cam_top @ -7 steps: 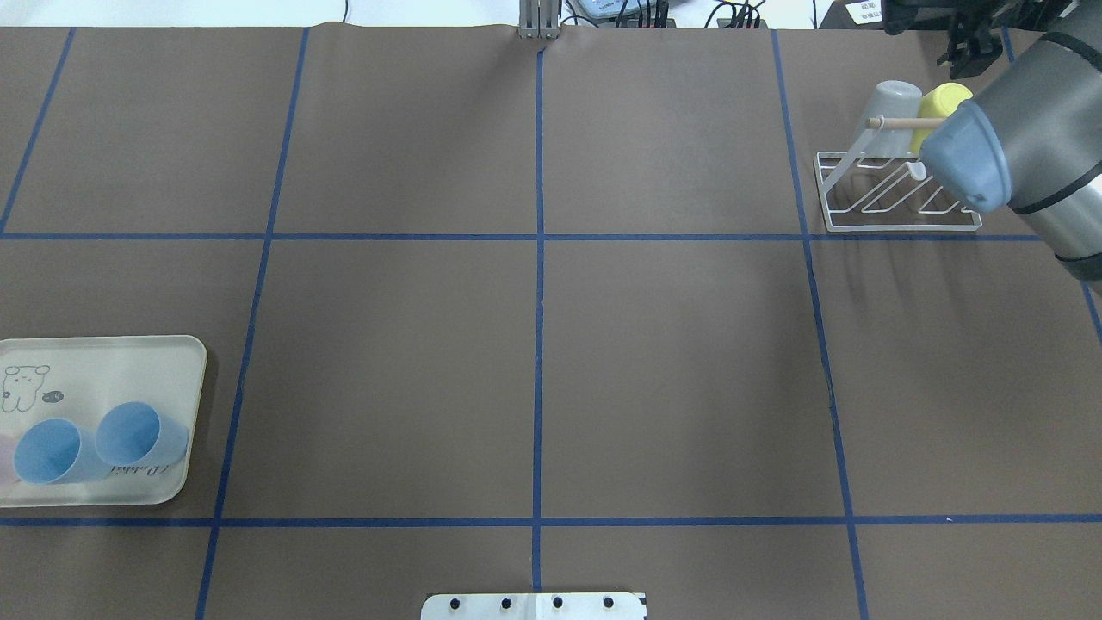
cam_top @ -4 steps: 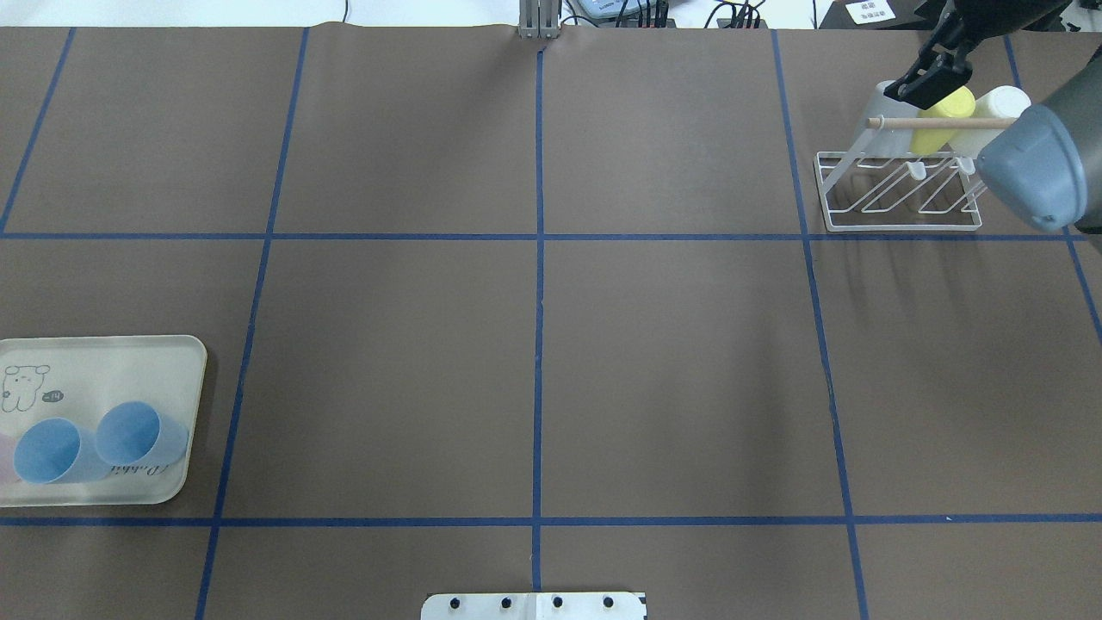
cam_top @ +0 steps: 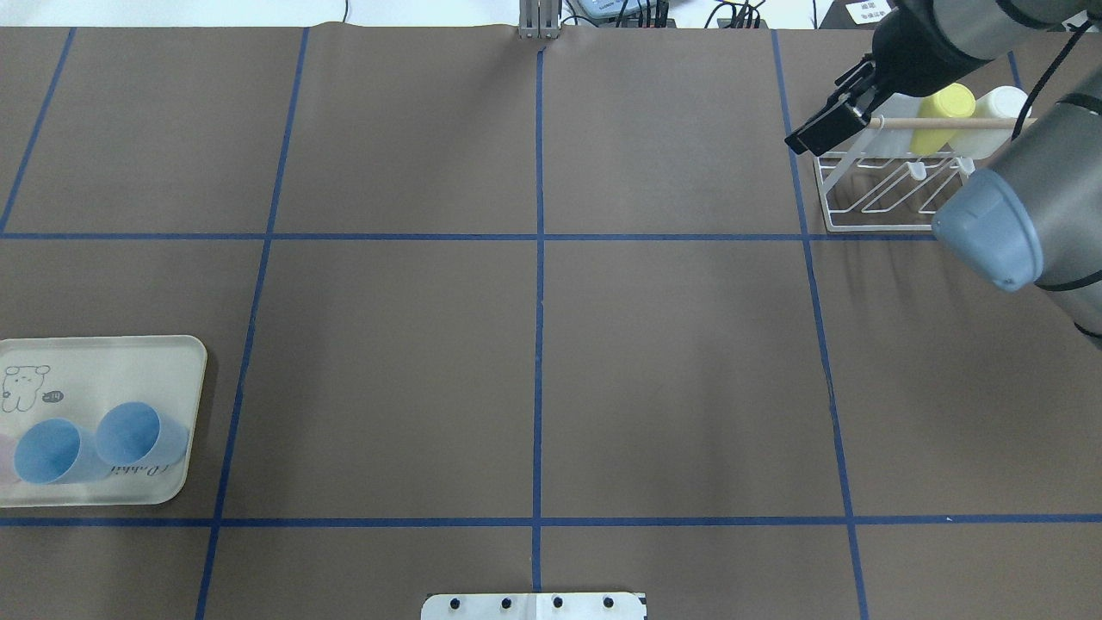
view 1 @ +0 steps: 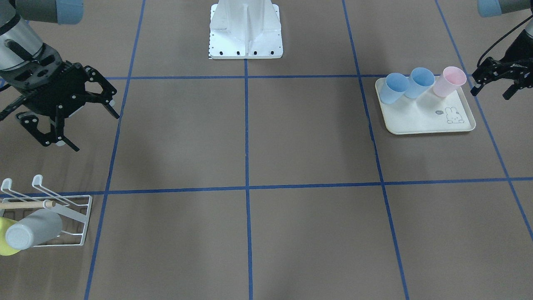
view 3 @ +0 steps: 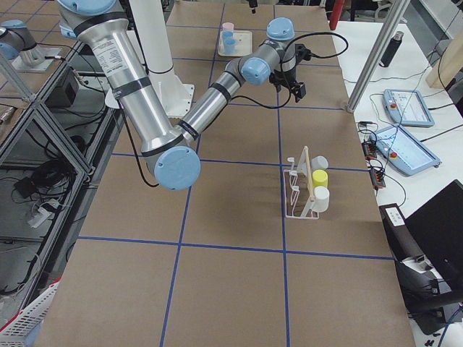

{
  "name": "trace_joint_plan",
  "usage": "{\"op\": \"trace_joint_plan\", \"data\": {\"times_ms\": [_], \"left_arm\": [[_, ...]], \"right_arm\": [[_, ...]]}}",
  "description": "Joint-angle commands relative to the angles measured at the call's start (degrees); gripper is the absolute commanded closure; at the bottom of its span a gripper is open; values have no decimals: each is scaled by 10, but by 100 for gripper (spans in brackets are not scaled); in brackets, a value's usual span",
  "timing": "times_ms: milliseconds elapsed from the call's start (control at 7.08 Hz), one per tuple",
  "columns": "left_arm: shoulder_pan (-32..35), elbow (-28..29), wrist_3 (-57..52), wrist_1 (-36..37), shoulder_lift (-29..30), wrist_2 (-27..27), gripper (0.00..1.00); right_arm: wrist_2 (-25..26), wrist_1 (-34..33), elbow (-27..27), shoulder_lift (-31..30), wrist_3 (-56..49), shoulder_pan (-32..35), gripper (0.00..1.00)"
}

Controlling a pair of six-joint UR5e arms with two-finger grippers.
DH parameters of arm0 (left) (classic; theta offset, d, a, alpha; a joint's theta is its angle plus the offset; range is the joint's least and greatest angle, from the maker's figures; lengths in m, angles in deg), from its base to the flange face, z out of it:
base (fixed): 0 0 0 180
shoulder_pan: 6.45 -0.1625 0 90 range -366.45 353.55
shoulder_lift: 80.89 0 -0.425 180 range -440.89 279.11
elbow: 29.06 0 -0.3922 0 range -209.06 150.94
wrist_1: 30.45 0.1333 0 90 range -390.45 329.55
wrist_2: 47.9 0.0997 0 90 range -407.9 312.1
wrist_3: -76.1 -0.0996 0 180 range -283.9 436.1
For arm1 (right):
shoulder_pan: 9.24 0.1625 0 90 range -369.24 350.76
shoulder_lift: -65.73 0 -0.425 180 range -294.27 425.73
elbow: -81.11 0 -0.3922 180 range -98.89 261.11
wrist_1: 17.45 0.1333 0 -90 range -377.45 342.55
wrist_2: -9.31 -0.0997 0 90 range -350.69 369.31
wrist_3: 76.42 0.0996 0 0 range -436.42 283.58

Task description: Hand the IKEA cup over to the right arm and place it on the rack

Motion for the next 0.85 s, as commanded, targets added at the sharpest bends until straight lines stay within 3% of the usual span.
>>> {"op": "trace_joint_plan", "data": {"times_ms": [0,706], "left_arm": [[-56,5,5,-43,-56,3,0],[-107,46,-22,-52,-80,11,0]], "right_arm": [[1,0,-1,-6,5,-9,1],[5,1,-1,-11,5,-9,1]]}}
